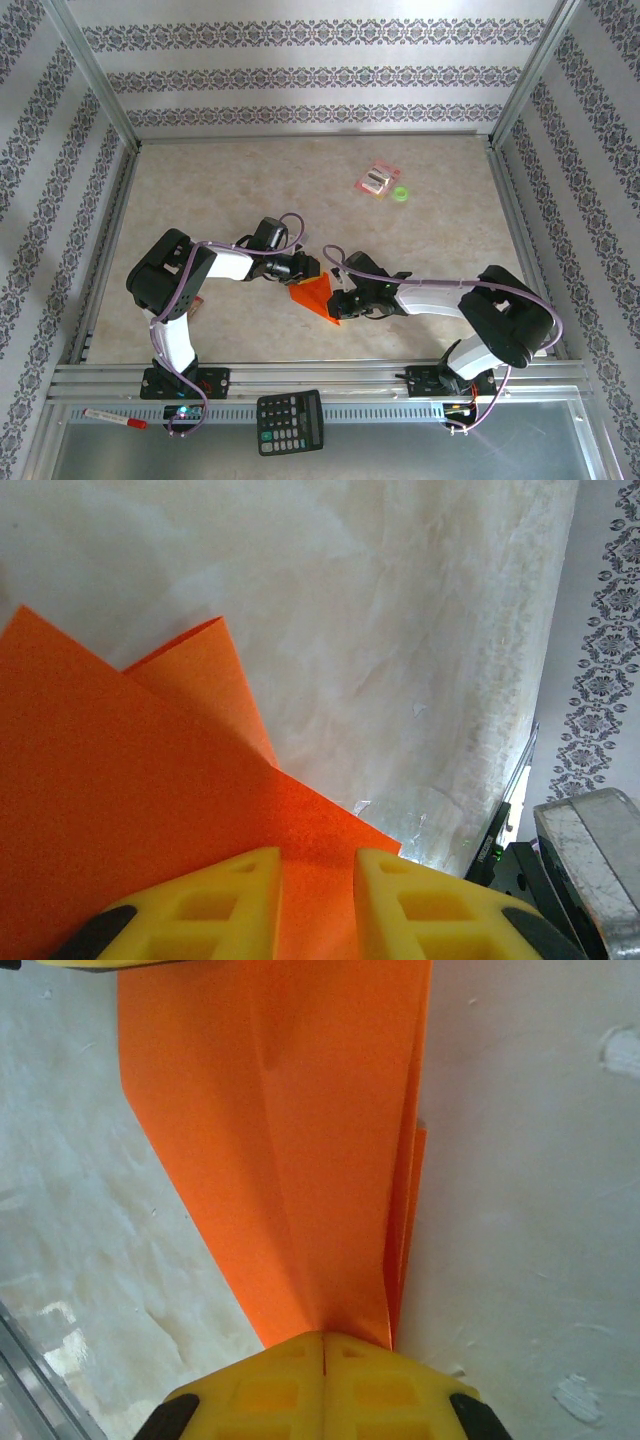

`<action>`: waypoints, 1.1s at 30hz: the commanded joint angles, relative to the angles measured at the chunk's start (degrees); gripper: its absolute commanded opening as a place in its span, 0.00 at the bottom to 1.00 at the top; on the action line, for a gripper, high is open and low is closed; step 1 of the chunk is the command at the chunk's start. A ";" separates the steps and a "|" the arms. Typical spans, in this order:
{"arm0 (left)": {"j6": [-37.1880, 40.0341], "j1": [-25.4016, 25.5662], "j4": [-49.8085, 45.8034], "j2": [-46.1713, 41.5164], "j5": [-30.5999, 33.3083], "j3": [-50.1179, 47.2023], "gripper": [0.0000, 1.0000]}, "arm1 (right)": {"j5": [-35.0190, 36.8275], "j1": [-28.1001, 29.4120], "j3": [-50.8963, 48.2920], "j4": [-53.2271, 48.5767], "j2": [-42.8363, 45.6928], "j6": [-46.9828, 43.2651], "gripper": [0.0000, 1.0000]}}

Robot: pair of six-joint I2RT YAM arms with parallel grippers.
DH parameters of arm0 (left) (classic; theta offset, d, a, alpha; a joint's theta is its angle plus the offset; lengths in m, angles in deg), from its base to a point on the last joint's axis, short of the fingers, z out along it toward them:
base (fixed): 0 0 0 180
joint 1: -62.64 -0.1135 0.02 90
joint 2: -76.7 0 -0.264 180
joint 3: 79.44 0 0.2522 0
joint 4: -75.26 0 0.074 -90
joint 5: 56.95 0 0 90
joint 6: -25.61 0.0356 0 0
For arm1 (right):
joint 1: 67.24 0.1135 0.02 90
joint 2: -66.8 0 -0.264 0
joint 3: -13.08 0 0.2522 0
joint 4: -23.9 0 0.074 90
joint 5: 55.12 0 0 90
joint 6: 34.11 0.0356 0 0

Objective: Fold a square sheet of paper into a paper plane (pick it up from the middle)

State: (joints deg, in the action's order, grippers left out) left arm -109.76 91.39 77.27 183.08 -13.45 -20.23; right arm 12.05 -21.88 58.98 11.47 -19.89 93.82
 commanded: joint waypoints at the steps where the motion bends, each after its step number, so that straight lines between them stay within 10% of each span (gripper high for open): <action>1: 2.47 -1.44 -8.09 3.00 7.13 -0.93 0.26 | 0.08 -0.62 -0.03 0.35 -1.75 -1.04 0.01; 24: -7.27 1.51 -4.44 -15.37 6.39 -6.18 0.38 | 3.40 0.77 -9.83 7.66 1.32 10.17 0.00; 33: -16.06 8.87 6.10 -14.72 7.57 -11.20 0.13 | 4.06 1.25 -10.95 8.60 1.13 11.20 0.00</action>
State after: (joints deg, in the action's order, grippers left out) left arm -121.54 98.58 76.31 166.93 -6.67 -31.62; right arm 13.06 -21.24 50.61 25.61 -17.45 104.18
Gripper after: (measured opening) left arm 0.144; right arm 0.040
